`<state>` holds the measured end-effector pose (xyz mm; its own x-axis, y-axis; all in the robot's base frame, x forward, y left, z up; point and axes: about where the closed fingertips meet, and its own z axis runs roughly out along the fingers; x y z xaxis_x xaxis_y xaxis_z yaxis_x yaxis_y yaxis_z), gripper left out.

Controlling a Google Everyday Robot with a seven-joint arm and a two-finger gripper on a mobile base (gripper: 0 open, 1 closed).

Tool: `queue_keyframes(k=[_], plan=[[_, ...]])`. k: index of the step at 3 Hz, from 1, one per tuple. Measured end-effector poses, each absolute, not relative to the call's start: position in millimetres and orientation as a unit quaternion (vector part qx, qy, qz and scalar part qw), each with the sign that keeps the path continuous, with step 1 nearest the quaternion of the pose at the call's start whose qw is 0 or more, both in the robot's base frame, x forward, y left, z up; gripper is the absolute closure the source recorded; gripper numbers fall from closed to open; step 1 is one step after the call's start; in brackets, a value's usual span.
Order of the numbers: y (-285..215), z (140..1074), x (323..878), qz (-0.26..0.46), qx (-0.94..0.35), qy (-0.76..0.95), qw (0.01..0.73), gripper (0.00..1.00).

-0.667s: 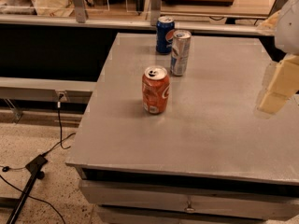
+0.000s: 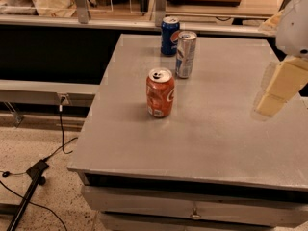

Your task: Pick redbull can

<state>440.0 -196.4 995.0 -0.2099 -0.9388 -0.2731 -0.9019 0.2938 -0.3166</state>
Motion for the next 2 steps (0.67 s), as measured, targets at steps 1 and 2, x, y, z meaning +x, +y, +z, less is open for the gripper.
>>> queue_keyframes(k=[1,2], plan=[[-163.4,1001.3,487.1,-0.017,-0.569,0.780,0.261,0.00],[-137.6,1016.5,562.5,0.013,-0.559,0.771,0.305,0.00]])
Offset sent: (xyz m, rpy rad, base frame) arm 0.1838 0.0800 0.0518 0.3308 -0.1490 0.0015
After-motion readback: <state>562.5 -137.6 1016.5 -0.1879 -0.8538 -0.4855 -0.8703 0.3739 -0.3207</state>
